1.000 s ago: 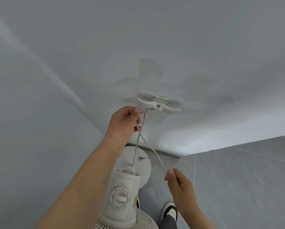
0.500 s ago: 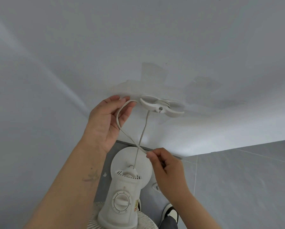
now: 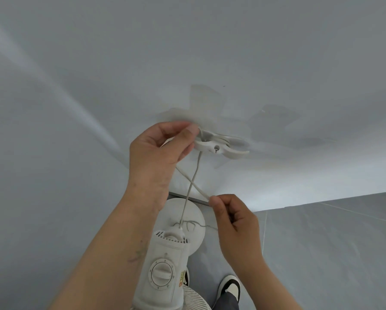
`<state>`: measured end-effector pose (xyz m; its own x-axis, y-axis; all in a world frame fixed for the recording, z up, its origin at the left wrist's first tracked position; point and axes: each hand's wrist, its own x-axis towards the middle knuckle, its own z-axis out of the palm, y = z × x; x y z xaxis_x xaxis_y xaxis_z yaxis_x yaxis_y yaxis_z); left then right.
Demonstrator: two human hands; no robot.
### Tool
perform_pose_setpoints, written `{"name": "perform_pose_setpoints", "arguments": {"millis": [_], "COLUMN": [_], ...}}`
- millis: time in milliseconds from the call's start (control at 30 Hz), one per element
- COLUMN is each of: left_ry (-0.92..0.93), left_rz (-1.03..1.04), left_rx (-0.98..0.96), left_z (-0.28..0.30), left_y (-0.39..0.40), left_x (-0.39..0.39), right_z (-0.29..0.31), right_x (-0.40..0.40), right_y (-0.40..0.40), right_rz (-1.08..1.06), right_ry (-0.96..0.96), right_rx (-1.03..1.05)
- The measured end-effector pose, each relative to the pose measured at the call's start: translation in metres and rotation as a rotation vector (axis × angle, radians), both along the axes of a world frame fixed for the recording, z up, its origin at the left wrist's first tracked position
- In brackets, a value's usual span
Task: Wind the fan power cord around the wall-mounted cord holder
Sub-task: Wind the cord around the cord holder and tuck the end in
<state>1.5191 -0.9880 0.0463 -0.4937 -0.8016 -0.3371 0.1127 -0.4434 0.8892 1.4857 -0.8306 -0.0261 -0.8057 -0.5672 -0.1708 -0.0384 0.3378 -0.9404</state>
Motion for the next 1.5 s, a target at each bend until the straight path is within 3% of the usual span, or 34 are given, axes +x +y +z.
{"name": "perform_pose_setpoints", "arguments": {"millis": [300, 533, 767, 1133, 1500], "left_ry": [-0.089, 0.026, 0.048, -0.001, -0.098], "left_rz": [-0.088, -0.028, -0.085, -0.154, -0.134], "left_rx": [-0.177, 0.314, 0.477, 0.51, 0.262], "left_z": [0.007, -0.008, -0.011, -0.016, -0.022], "left_y": [0.032, 0.062, 0.072, 0.076, 0.078], "left_x": [-0.009, -0.024, -0.037, -0.05, -0.059], "right_z": [-0.007, -0.021, -0.025, -0.026, -0.024], "right_x": [-0.005, -0.006, -0.009, -0.006, -0.004], "right_y": [0.021, 0.043, 0.052, 0.054, 0.047], "right_rz": [-0.151, -0.21, -0.248, -0.261, -0.21], "right_ry": [-0.022, -0.043, -0.06, -0.105, -0.121], "right_rx": [0.037, 0.101, 0.116, 0.09, 0.067]}}
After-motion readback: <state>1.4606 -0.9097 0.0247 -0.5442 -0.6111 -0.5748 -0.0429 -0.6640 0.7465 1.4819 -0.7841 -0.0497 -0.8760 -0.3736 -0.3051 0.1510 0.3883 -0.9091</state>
